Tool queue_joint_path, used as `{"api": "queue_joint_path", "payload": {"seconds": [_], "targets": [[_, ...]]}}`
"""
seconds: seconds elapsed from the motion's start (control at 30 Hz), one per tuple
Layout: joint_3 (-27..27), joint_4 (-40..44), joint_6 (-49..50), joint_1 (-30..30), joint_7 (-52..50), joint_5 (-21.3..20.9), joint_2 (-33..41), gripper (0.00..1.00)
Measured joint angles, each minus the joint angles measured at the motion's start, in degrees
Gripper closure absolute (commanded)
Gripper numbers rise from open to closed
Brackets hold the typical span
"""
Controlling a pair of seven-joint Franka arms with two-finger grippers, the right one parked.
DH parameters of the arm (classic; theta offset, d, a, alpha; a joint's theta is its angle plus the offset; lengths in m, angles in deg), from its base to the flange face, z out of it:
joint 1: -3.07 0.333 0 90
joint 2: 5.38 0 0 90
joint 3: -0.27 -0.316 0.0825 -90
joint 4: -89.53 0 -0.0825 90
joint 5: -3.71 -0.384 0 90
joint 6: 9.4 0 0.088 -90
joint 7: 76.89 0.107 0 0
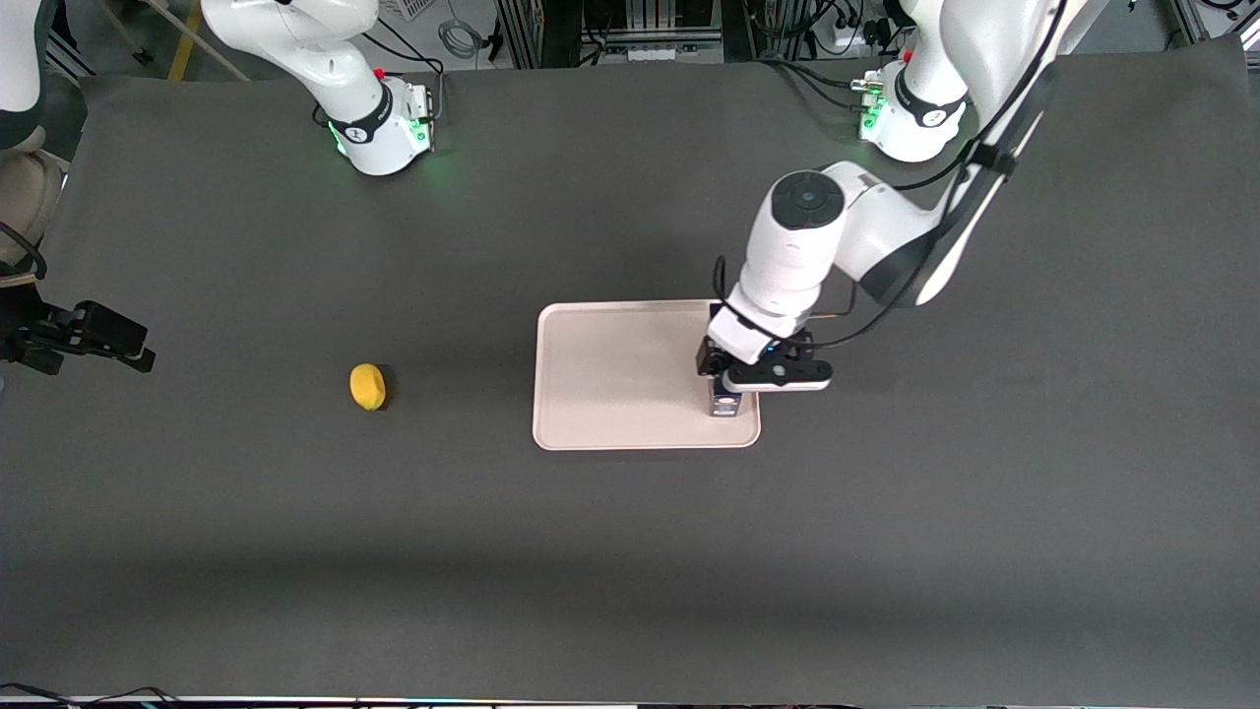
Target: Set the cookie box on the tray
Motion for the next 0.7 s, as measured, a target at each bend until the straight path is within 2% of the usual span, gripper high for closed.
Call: {"api": "queue_joint_path", "payload": {"seconds": [0.17, 0.27, 0.47, 0.7], "targets": [[-1.43, 1.49, 7.4, 2.89, 12.56, 9.64, 5.33, 0.0], [-3.53, 2.75, 12.96, 4.38, 19.23, 13.46, 8.85, 0.0], [-8.32, 6.22, 24.86, 6.53, 28.51, 15.6, 14.55, 0.0], [-14.77, 7.5, 31.38, 8.04, 38.73, 16.47, 19.89, 0.0]]}}
